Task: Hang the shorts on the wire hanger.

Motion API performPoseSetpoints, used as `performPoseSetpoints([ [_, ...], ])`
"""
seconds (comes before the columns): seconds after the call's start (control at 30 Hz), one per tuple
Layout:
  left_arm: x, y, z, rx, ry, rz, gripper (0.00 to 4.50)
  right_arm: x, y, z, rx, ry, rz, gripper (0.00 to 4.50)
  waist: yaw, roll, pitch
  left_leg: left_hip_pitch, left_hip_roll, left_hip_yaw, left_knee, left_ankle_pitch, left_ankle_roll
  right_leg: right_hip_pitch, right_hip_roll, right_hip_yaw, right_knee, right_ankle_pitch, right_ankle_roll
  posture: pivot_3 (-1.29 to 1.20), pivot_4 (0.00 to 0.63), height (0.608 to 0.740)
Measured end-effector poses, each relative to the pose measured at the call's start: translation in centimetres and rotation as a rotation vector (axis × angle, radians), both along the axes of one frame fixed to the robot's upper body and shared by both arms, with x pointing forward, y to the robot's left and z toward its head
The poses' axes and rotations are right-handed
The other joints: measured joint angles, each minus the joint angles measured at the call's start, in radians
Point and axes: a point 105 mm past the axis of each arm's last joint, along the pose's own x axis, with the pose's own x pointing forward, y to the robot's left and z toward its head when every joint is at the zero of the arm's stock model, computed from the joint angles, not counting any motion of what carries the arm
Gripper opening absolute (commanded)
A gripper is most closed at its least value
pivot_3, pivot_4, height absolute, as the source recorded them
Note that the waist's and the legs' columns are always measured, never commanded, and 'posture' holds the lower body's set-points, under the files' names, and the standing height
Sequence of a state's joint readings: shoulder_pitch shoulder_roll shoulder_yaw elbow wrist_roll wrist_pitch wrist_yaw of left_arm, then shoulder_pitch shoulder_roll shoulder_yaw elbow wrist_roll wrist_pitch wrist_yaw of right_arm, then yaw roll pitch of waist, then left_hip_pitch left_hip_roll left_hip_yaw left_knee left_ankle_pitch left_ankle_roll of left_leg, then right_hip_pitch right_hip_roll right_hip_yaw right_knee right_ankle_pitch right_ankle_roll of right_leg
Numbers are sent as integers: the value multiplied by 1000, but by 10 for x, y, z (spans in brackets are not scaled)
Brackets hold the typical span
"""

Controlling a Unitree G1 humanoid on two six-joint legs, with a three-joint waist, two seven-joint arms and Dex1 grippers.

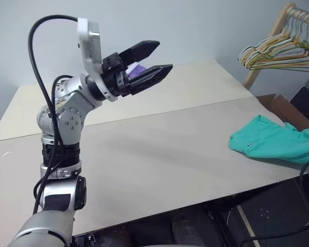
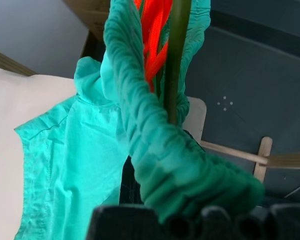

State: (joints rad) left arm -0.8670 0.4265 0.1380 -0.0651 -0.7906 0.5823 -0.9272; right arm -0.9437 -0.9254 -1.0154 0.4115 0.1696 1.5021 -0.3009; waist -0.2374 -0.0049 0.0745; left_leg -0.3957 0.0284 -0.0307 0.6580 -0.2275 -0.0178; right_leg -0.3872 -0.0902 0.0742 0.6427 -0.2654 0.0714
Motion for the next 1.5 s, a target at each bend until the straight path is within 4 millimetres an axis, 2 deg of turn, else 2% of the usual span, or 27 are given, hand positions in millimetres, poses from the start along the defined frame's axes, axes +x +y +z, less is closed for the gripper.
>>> performPoseSetpoints([
  [0.13,0,0,0,2,2,0,4500,3,3,0,-72,28,55,1112,-1,0,0,0,0,0,0,0,0,0,0,0,0,0,0,-241,48,740],
  [0.27,0,0,-1,8,3,0,4500,6,7,6,-195,42,98,2520,-3,0,0,1,0,0,0,0,0,1,0,1,1,-1,2,-241,49,740],
  [0.47,-1,2,0,19,-4,9,4500,2,3,19,-480,96,101,4472,-2,0,0,1,0,1,0,0,0,1,0,1,0,-2,3,-246,48,740],
  [0.63,-1,1,0,23,-6,8,4500,3,7,30,-786,91,60,4472,-4,0,0,3,0,1,0,0,0,1,0,2,1,-3,6,-250,46,740],
  [0.8,1,6,-2,52,-11,37,4500,8,34,54,-1121,-54,74,4472,-10,0,0,4,0,3,0,0,0,1,0,5,2,-4,7,-240,42,740],
  [0.9,6,13,-13,87,-2,93,4500,8,57,84,-1289,-219,118,4472,-18,1,0,5,0,4,-1,0,0,2,0,5,2,-4,7,-214,43,740],
  [0.93,8,17,-20,112,7,125,4500,11,70,93,-1313,-303,178,4472,-20,1,0,6,0,4,-1,0,0,2,0,6,2,-4,7,-201,45,740],
  [1.0,12,25,-36,152,31,173,4500,19,97,106,-1317,-449,336,4472,-28,0,0,9,1,4,-2,0,0,4,2,8,2,-3,7,-178,47,740],
  [1.07,12,33,-52,224,36,223,4500,35,131,113,-1277,-581,573,4472,-33,-1,0,11,2,5,-3,0,0,5,3,10,1,-3,7,-145,49,740],
  [1.17,7,46,-74,331,29,280,4500,60,189,100,-1187,-686,1002,4472,-28,-6,3,20,2,6,-10,0,0,12,4,11,-1,-3,7,-75,55,740],
  [1.27,-1,57,-87,402,28,323,4500,84,235,70,-1070,-686,1380,4472,-9,-12,7,26,3,7,-13,0,0,17,3,11,-6,-3,7,-1,60,740],
  [1.37,-12,66,-95,452,32,356,4500,99,261,45,-952,-658,1628,4472,35,-13,9,23,3,7,-14,-1,0,16,3,10,-10,0,5,54,59,740],
  [1.5,-25,78,-99,502,34,416,4500,100,285,32,-857,-663,1882,4472,114,-13,10,16,3,7,-14,-1,2,9,3,9,-11,2,0,103,55,740],
])
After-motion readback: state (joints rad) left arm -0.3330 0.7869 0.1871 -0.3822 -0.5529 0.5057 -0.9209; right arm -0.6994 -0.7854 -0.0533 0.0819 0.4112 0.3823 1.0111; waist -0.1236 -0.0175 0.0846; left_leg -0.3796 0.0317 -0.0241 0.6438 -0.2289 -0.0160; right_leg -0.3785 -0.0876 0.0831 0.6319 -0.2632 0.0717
